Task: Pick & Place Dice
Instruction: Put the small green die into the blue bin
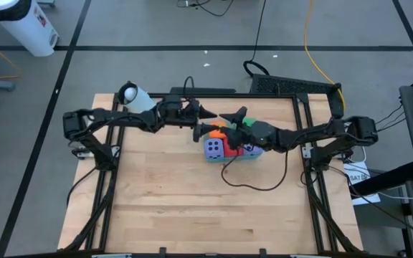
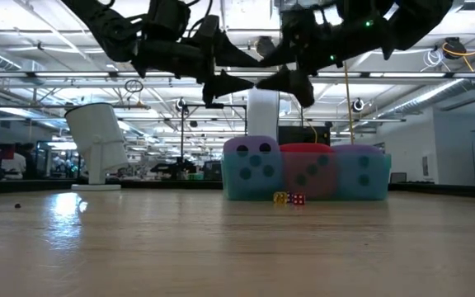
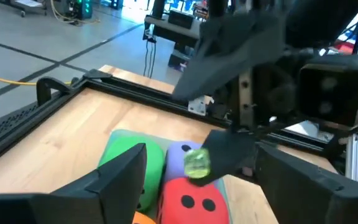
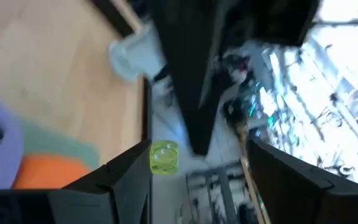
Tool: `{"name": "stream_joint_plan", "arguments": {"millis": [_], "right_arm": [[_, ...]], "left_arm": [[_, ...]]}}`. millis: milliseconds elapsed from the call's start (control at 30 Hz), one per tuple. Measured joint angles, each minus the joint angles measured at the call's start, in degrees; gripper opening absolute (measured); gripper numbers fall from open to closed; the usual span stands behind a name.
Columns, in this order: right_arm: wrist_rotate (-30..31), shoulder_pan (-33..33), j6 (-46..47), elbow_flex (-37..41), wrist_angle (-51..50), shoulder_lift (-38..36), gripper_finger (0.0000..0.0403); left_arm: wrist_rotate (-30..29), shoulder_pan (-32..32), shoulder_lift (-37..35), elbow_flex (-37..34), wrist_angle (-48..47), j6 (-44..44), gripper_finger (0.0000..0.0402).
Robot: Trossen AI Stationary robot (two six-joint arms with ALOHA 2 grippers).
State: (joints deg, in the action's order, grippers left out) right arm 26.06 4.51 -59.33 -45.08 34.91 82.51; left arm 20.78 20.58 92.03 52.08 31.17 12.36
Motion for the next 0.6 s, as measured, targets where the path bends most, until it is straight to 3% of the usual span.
{"name": "stream_joint_plan", "arguments": {"millis": [167, 267, 600], "right_arm": [[0.79, 1.18, 3.41, 0.06, -8.90, -0.41, 0.0252], [1.03, 2.29, 4.64, 1.10, -8.37, -0.45, 0.0250], [0.93, 2.97, 4.48, 4.46, -0.38, -0.45, 0.0250]], "left_arm": [[0.65, 0.02, 0.52, 0.87, 0.16, -0.44, 0.0270], [2.21, -0.05, 0.54, 0.87, 0.01, -0.42, 0.0231], [3.19, -2.12, 0.54, 0.87, -0.01, -0.20, 0.0021]]}}
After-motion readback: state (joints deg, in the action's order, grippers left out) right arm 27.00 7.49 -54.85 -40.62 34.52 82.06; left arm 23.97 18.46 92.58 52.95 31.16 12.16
